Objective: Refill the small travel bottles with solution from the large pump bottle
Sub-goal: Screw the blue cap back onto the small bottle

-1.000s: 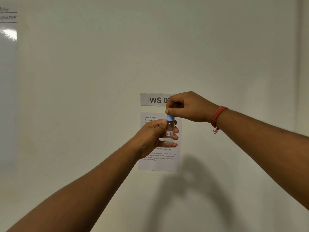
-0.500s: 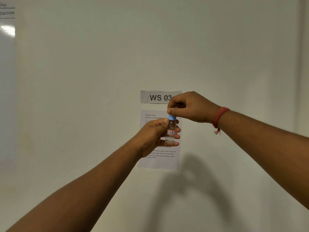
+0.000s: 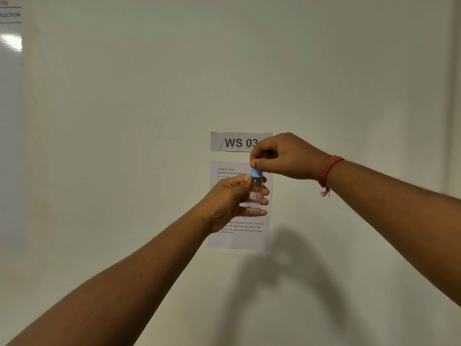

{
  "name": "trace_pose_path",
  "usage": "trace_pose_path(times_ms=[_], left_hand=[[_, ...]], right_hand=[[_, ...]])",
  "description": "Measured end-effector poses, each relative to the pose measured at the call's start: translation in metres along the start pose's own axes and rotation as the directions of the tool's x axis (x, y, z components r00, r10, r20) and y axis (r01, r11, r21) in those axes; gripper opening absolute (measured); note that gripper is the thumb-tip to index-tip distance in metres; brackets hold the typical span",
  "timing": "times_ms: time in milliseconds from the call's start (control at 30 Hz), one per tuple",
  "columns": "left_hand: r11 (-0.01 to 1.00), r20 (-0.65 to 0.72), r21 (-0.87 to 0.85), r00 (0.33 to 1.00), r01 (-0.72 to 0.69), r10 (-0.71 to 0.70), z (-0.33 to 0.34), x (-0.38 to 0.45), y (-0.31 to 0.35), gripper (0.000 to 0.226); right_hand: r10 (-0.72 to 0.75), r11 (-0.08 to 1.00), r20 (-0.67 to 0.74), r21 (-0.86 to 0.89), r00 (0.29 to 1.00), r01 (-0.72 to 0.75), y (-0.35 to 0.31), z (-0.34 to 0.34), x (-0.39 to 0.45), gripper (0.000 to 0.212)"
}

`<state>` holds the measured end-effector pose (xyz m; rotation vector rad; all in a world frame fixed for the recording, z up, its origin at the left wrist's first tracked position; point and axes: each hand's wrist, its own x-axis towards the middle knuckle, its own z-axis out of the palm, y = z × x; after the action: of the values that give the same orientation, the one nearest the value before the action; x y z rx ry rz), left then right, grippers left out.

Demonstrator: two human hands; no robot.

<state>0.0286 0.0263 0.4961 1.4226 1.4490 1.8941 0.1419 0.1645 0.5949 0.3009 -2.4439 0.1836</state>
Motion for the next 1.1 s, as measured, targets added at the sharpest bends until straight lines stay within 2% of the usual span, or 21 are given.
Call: trace_pose_path(times_ms=[167, 233, 333, 500, 633, 767, 933, 1100], left_hand=[[1.0, -0.006, -0.002, 1.0, 0.005, -0.005, 0.0017, 0.0006, -0.002, 0.042], [1.0, -0.01, -0.002, 1.0, 0.009, -0.009, 0.002, 0.001, -0.0018, 0.042], [1.0, -0.013, 0.0, 1.0, 0.011, -0.011, 0.0019, 0.0012, -0.0023, 0.039], [1.0, 0.004, -0.006, 1.0, 0.008, -0.008, 0.0039, 0.0, -0.0036, 0.043], [1.0, 0.004, -0.026, 1.0, 0.011, -0.011, 0.0036, -0.0009, -0.005, 0.043], [1.0, 0.009, -0.028, 1.0, 0.013, -0.013, 0.0026, -0.0012, -0.0039, 0.044], [1.0, 0.008, -0.026, 1.0, 0.018, -0.018, 0.004, -0.0021, -0.0047, 0.037], [1.0, 0.021, -0.025, 1.0, 0.018, -0.017, 0.0052, -0.0039, -0.005, 0.042]], right_hand=[[-0.011, 1.0, 0.039, 0.006, 0.999, 0.011, -0.0016, 0.0006, 0.0006, 0.009], [0.001, 1.0, 0.016, 0.016, 1.0, -0.001, -0.0003, 0.0013, 0.0009, 0.007], [0.004, 1.0, -0.018, -0.023, 1.0, -0.004, 0.0011, 0.0022, 0.0017, 0.017], [0.005, 1.0, 0.003, -0.016, 1.0, -0.005, -0.0008, 0.0034, -0.002, 0.006], [-0.005, 1.0, 0.018, -0.008, 1.0, 0.006, -0.0019, 0.0031, -0.004, 0.005], [-0.004, 0.999, -0.051, -0.04, 0.999, 0.002, -0.0002, 0.0029, -0.0028, 0.023], [0.003, 0.999, -0.024, -0.041, 1.0, -0.004, -0.0005, 0.0029, -0.0035, 0.011], [-0.01, 1.0, -0.003, -0.023, 1.0, 0.01, -0.0027, 0.0024, -0.0047, 0.006]])
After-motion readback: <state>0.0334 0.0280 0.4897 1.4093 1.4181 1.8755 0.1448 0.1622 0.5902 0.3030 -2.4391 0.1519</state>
